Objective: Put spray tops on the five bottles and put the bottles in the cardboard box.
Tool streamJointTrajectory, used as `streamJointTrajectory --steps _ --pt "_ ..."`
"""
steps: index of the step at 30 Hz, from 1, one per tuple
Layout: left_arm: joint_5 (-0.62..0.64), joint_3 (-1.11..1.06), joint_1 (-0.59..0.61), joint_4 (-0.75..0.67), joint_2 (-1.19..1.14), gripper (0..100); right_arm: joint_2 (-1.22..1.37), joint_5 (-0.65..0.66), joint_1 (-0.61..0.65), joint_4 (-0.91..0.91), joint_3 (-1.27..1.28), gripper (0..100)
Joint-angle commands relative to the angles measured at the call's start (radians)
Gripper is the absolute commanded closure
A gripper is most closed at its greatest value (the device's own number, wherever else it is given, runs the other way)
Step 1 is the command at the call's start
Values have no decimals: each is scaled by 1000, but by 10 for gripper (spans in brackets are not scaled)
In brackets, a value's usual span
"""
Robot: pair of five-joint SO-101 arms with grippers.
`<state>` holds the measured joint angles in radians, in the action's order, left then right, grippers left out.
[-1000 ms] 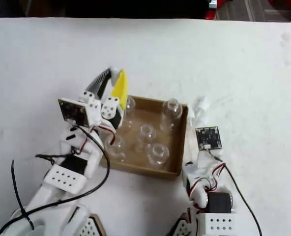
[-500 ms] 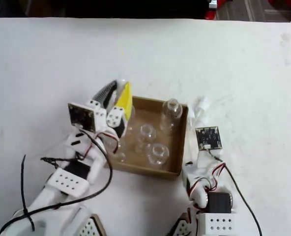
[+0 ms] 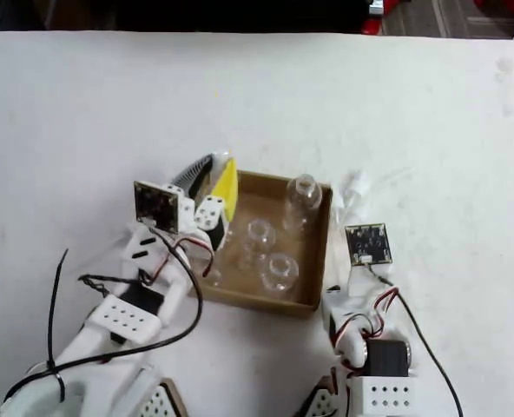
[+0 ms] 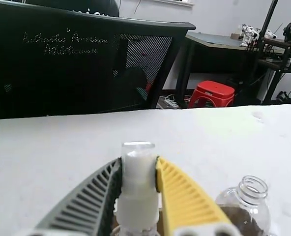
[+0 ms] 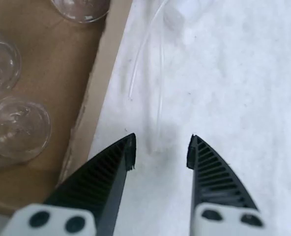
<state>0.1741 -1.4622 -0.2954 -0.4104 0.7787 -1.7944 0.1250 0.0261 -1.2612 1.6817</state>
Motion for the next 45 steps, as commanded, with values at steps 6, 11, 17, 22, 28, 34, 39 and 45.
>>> streamJointTrajectory --steps 6,11,17,22,28,34,39,45 --pt "17 -25 4 -20 58 910 -4 2 1 -8 9 847" --pt "17 -78 4 -18 140 840 -4 3 1 -8 9 847" --pt "17 -141 4 -18 269 872 -4 3 1 -8 9 847" --pt "17 -183 4 -5 387 876 -4 3 1 -8 9 847" --pt "18 -92 8 353 599 876 -4 3 1 -8 9 847" --pt "58 199 22 853 734 876 -4 3 1 -8 9 847" --pt "115 539 58 1145 616 876 -4 3 1 -8 9 847" --pt "57 861 186 1456 225 876 -4 3 1 -8 9 847"
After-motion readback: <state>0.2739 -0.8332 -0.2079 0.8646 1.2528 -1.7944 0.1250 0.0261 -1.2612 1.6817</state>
